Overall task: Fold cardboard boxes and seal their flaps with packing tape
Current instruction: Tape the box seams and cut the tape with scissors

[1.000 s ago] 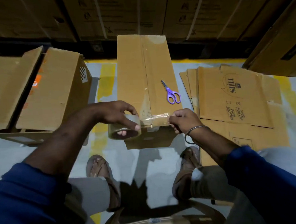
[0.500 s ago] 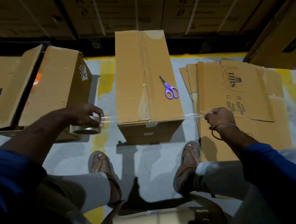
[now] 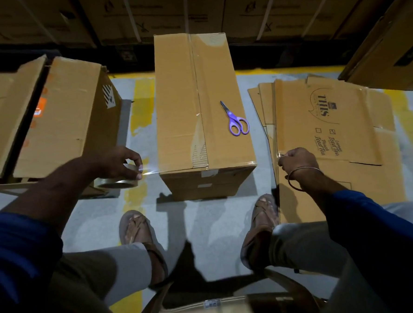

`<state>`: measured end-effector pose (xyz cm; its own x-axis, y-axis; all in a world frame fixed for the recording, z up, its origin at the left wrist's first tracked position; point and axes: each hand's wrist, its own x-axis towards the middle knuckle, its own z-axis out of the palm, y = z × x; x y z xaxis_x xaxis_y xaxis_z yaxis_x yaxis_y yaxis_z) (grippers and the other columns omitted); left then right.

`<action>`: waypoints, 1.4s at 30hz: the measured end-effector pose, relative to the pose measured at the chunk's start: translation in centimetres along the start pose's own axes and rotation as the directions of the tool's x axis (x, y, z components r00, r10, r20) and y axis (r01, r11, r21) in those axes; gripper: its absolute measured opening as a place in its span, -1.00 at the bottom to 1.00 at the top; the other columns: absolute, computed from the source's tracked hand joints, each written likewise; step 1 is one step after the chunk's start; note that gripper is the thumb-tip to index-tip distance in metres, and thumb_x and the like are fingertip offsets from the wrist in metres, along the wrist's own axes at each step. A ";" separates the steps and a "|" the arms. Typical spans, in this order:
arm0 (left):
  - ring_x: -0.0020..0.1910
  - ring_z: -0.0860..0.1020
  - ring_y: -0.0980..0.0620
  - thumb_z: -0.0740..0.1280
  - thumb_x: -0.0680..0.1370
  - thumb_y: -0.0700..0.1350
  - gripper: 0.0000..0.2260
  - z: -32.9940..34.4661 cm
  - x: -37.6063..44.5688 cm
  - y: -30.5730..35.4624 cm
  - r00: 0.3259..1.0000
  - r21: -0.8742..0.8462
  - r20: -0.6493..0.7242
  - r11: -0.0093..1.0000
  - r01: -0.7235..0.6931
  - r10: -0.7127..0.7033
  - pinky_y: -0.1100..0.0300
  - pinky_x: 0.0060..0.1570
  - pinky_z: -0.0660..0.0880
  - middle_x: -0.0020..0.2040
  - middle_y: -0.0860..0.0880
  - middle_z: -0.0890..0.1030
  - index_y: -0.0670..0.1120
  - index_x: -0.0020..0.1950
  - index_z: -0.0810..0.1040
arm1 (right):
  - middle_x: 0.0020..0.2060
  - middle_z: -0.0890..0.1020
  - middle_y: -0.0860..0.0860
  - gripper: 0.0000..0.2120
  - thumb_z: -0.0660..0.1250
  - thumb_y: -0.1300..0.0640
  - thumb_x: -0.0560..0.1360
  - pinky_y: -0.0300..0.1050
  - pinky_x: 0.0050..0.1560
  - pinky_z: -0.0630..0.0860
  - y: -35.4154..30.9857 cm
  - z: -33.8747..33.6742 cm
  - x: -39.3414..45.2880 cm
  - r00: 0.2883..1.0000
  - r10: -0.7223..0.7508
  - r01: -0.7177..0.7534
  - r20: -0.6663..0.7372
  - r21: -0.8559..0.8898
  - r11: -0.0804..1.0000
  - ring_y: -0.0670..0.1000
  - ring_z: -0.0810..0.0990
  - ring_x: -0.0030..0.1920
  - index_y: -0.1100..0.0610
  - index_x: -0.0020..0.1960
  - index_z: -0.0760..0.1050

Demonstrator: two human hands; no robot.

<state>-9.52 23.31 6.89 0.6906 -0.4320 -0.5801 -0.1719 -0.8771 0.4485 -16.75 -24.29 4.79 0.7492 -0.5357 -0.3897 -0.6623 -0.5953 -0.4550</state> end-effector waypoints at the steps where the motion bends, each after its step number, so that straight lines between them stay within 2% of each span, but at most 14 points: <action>1: -0.05 0.55 0.09 0.57 0.49 -0.07 -0.83 0.1 0.3 -0.2 1.000 -0.001 0.004 1.000 0.009 -0.009 0.34 -0.16 0.36 -0.05 0.12 0.61 -0.08 0.01 0.67 | -0.29 0.68 0.15 -0.82 0.46 0.06 0.44 0.22 -0.11 0.70 0.0 0.4 0.4 1.000 0.022 -0.022 0.014 0.010 1.000 0.23 0.68 -0.22 0.15 -0.26 0.63; 4: 0.04 0.55 0.01 0.58 0.49 -0.05 -0.85 0.4 1.0 -0.9 0.999 -0.009 0.034 0.999 0.032 -0.032 0.20 -0.08 0.40 0.03 0.05 0.64 0.01 -0.01 0.66 | -0.22 0.71 0.14 -0.84 0.51 0.06 0.42 0.20 -0.08 0.71 0.2 2.1 1.4 0.989 0.110 -0.114 0.094 0.030 0.993 0.20 0.69 -0.21 0.15 -0.17 0.65; 6: 0.16 0.52 0.04 0.55 0.51 -0.05 -0.78 0.4 1.4 -0.8 0.997 -0.004 0.072 0.999 0.036 -0.035 0.18 0.06 0.40 0.22 0.04 0.61 0.05 0.13 0.65 | -0.27 0.70 0.16 -0.86 0.52 0.15 0.42 0.11 -0.21 0.71 0.1 3.4 1.8 0.968 0.178 -0.200 0.175 0.115 0.973 0.16 0.66 -0.35 0.24 -0.16 0.66; 9: 0.36 0.41 0.08 0.53 0.54 -0.04 -0.54 0.3 1.5 -0.6 0.993 0.009 0.114 0.999 0.038 -0.038 0.18 0.26 0.37 0.39 0.12 0.46 0.05 0.42 0.55 | -0.35 0.59 0.21 -0.86 0.47 0.31 0.48 -0.12 -0.45 0.46 -0.2 5.1 1.6 0.914 0.247 -0.333 0.322 0.247 0.910 0.11 0.47 -0.49 0.40 -0.16 0.60; 11: 0.46 0.39 0.06 0.54 0.52 0.01 -0.43 0.3 1.5 -0.6 0.991 0.025 0.126 0.999 0.039 -0.042 0.10 0.36 0.41 0.49 0.14 0.41 0.19 0.50 0.45 | -0.40 0.49 0.20 -0.89 0.41 0.40 0.52 -0.18 -0.52 0.31 -0.3 6.0 1.6 0.877 0.286 -0.416 0.386 0.311 0.854 0.06 0.36 -0.51 0.43 -0.16 0.56; 16: 0.48 0.42 -0.09 0.56 0.50 0.02 -0.28 0.7 1.8 -0.4 0.988 0.058 0.130 0.996 0.073 -0.080 -0.08 0.43 0.43 0.59 -0.01 0.36 0.30 0.53 0.25 | -0.32 0.53 0.21 -0.89 0.40 0.33 0.57 -0.17 -0.54 0.42 -0.4 6.3 1.5 0.840 0.306 -0.477 0.447 0.342 0.809 0.11 0.45 -0.44 0.38 -0.05 0.51; 19: 0.42 0.48 -0.12 0.54 0.52 0.00 -0.28 1.0 2.0 0.2 0.984 0.116 0.135 0.989 0.097 -0.113 0.01 0.38 0.43 0.58 -0.05 0.38 0.19 0.60 0.27 | -0.10 0.70 0.22 -0.67 0.54 0.05 0.50 0.08 -0.07 0.69 0.6 5.8 1.5 0.921 0.259 -0.306 0.290 0.129 0.943 0.21 0.69 -0.12 0.33 -0.01 0.59; 21: 0.45 0.45 -0.12 0.53 0.54 0.01 -0.28 1.2 2.2 0.1 0.985 0.131 0.136 0.987 0.092 -0.110 0.04 0.39 0.40 0.58 -0.05 0.38 0.14 0.62 0.26 | 0.12 0.71 0.19 -0.72 0.42 0.07 0.55 0.03 0.21 0.60 1.0 5.3 0.8 0.988 0.124 -0.129 0.096 0.050 0.990 0.21 0.67 0.12 0.24 0.17 0.65; 23: 0.49 0.42 -0.12 0.53 0.54 0.02 -0.27 1.3 2.2 0.1 0.984 0.141 0.135 0.985 0.096 -0.116 0.02 0.43 0.37 0.59 -0.06 0.37 0.13 0.62 0.25 | 0.33 0.62 0.12 -0.60 0.27 0.16 0.59 0.04 0.37 0.50 0.7 4.9 -1.5 0.996 -0.090 0.091 -0.012 0.123 0.988 0.15 0.57 0.31 0.13 0.41 0.54; 26: 0.48 0.43 -0.11 0.54 0.53 0.01 -0.28 1.2 2.2 0.5 0.986 0.160 0.127 0.983 0.091 -0.112 0.11 0.37 0.37 0.58 -0.08 0.39 0.16 0.59 0.26 | 0.58 0.33 0.06 -0.43 0.21 0.27 0.61 0.06 0.59 0.22 -0.1 5.0 -5.3 0.886 -0.462 0.455 0.038 0.118 0.883 0.06 0.28 0.57 0.12 0.61 0.28; 28: 0.43 0.47 -0.12 0.53 0.53 0.02 -0.30 1.0 2.0 0.9 0.988 0.208 0.106 0.974 0.090 -0.113 0.20 0.20 0.35 0.55 -0.09 0.43 0.12 0.61 0.29 | 0.66 0.12 0.07 -0.42 0.21 0.13 0.65 0.10 0.64 0.01 -0.7 6.1 -7.0 0.750 -0.646 0.657 0.142 -0.059 0.751 0.04 0.02 0.65 0.14 0.64 0.17; 32: 0.40 0.49 -0.13 0.52 0.54 0.07 -0.28 1.0 2.0 1.1 0.990 0.232 0.096 0.969 0.082 -0.106 0.19 0.14 0.35 0.54 -0.12 0.44 0.10 0.63 0.27 | 0.67 -0.17 0.10 -0.16 -0.15 -0.37 0.59 0.09 0.62 -0.17 -2.1 9.1 -9.4 0.686 -0.673 0.721 0.275 -0.375 0.582 0.08 -0.23 0.66 0.16 0.68 -0.12; 37: 0.40 0.50 -0.15 0.53 0.52 0.08 -0.28 1.0 2.2 0.8 0.992 0.221 0.087 0.972 0.074 -0.095 0.15 0.17 0.39 0.53 -0.12 0.46 0.13 0.62 0.29 | 0.66 -0.12 0.19 -0.11 -0.18 -0.38 0.60 0.15 0.64 -0.10 -5.5 13.1 -12.5 0.595 -0.740 0.785 0.314 -0.425 0.451 0.16 -0.16 0.66 0.25 0.67 -0.08; 42: 0.50 0.41 -0.13 0.55 0.51 0.08 -0.27 1.0 2.4 0.2 0.994 0.194 0.077 0.979 0.062 -0.078 0.00 0.43 0.37 0.58 -0.07 0.39 0.13 0.62 0.31 | 0.66 -0.18 0.18 -0.09 0.00 -0.38 0.62 0.11 0.62 -0.19 -10.2 17.5 -15.6 0.538 -0.770 0.825 0.343 -0.400 0.399 0.14 -0.22 0.66 0.24 0.67 -0.15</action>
<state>-8.63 21.90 4.92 0.6459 -0.3773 -0.6637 -0.2621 -0.9261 0.2714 -21.44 0.62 1.53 0.9172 0.3754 -0.1336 0.3494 -0.9189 -0.1832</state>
